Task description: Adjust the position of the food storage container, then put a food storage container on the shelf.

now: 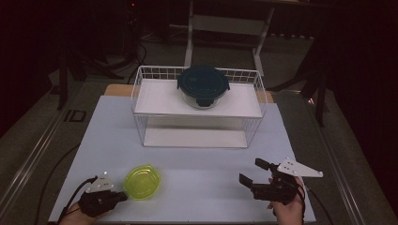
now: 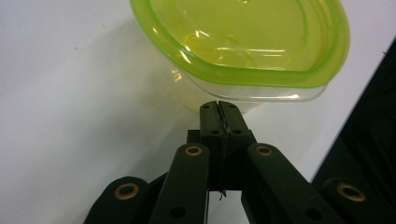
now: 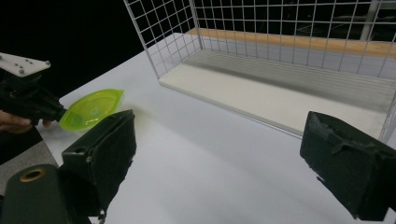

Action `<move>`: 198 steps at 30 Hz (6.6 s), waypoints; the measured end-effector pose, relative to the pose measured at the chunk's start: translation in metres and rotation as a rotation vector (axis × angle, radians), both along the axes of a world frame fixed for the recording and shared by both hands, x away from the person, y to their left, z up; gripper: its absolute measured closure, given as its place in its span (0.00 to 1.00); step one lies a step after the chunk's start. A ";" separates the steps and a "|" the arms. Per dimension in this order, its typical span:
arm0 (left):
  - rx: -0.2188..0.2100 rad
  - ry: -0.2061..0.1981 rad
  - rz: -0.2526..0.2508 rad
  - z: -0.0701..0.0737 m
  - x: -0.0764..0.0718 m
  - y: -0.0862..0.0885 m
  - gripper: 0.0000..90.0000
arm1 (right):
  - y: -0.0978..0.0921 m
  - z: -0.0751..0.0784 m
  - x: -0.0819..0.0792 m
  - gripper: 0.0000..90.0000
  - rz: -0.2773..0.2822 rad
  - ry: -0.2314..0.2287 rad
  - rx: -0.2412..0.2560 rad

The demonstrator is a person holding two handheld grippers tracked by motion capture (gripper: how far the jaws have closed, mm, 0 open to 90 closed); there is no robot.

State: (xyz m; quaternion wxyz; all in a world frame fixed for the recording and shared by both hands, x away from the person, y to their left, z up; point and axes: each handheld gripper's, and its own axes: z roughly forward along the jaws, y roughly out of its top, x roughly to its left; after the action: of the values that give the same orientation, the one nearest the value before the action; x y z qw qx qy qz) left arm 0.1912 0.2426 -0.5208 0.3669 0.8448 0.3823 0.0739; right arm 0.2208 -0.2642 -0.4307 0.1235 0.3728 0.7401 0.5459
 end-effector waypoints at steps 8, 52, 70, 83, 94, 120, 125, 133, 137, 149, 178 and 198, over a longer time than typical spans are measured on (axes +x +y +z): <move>0.009 -0.003 0.006 -0.001 0.015 -0.011 0.99 | -0.001 -0.001 0.000 0.11 0.003 0.004 0.000; -0.038 0.034 -0.007 -0.004 0.052 -0.052 0.99 | -0.001 -0.001 -0.001 0.11 0.010 0.006 0.005; -0.033 0.049 -0.070 -0.004 0.066 -0.089 0.99 | -0.002 -0.002 -0.001 0.11 0.011 0.004 -0.002; -0.038 0.051 -0.112 -0.004 0.082 -0.119 0.99 | -0.001 -0.003 0.000 0.11 0.012 0.010 0.001; -0.041 0.053 -0.130 -0.004 0.092 -0.135 0.99 | -0.001 -0.004 0.000 0.11 0.013 0.010 0.001; -0.061 0.065 -0.167 -0.005 0.093 -0.151 0.99 | -0.001 -0.006 0.001 0.11 0.012 0.021 -0.003; -0.051 0.065 -0.179 -0.003 0.091 -0.153 0.99 | -0.001 -0.006 0.002 0.11 0.012 0.021 -0.003; -0.123 0.069 -0.126 0.004 0.090 -0.123 0.90 | -0.001 -0.005 0.001 0.11 0.011 0.014 -0.009; -0.163 0.053 -0.114 0.014 0.086 -0.106 0.80 | 0.000 -0.005 0.000 0.11 0.011 0.013 -0.013; -0.265 0.025 -0.136 0.058 0.064 -0.093 0.24 | 0.004 -0.002 -0.001 0.11 0.015 0.001 -0.020; -0.344 0.103 -0.054 0.073 0.091 -0.127 0.00 | 0.049 -0.011 0.039 0.12 0.063 0.188 -0.024; -0.317 0.284 0.091 0.046 0.106 -0.135 0.21 | 0.062 -0.052 0.072 0.30 0.005 0.514 -0.013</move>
State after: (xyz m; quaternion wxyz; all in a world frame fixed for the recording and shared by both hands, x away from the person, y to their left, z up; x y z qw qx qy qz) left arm 0.2975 0.1076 -0.4752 0.4340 0.7603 0.4748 -0.0905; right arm 0.2931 -0.2021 -0.4823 -0.0678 0.4966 0.7517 0.4287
